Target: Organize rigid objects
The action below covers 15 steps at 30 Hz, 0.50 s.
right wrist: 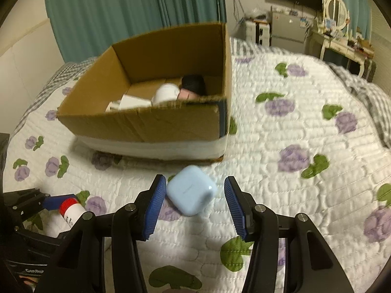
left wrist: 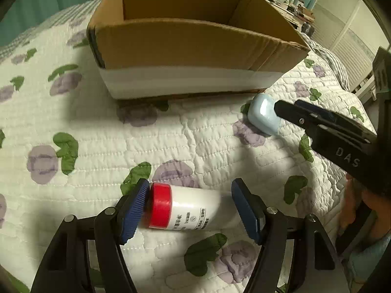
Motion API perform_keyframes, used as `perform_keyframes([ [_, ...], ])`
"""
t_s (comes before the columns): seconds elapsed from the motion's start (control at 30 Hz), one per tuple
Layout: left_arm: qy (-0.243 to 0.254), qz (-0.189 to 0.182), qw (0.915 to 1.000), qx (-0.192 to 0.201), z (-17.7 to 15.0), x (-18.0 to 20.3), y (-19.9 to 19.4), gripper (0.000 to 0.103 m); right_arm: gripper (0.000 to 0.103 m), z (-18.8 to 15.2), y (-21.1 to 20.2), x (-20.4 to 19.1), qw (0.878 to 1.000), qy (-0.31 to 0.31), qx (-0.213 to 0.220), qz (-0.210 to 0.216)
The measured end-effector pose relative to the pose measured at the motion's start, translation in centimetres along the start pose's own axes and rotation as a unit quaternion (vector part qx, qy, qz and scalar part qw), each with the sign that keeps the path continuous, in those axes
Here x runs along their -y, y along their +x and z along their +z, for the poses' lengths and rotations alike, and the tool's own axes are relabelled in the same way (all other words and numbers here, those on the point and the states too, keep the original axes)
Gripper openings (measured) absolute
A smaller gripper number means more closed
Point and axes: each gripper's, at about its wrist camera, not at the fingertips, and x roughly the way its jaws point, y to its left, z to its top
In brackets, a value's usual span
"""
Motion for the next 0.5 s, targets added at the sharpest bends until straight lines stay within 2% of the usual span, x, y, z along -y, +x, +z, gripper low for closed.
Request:
perform_keyframes([
  [0.1, -0.018, -0.011, 0.9997, -0.009, 0.3, -0.3, 1.4, 0.073, 0.050, -0.2, 1.2, 0.3, 1.000, 0.005, -0.024, 0.000],
  [0.13, -0.023, -0.010, 0.9996, -0.015, 0.5, -0.3, 2.0, 0.073, 0.039, -0.3, 1.4, 0.4, 1.000, 0.007, -0.029, 0.002],
  [0.17, -0.022, -0.007, 0.9996, -0.017, 0.5, -0.3, 2.0, 0.073, 0.019, -0.3, 1.4, 0.4, 1.000, 0.007, -0.030, 0.003],
  [0.23, -0.017, 0.001, 0.9997, -0.015, 0.5, 0.2, 2.1, 0.074, 0.003, -0.2, 0.7, 0.2, 1.000, 0.001, -0.015, 0.014],
  [0.3, -0.016, -0.001, 0.9998, -0.014, 0.5, 0.3, 1.9, 0.074, 0.001, 0.0, -0.4, -0.3, 1.000, -0.011, 0.004, 0.023],
  [0.4, -0.023, -0.006, 0.9996, -0.013, 0.5, 0.2, 1.4, 0.074, 0.001, 0.1, -1.0, -0.4, 0.999, -0.014, 0.009, 0.031],
  [0.5, -0.024, 0.006, 0.9997, 0.006, 0.5, -0.2, -0.1, 0.074, 0.003, 0.1, -1.2, 0.4, 1.000, 0.003, 0.007, 0.029],
])
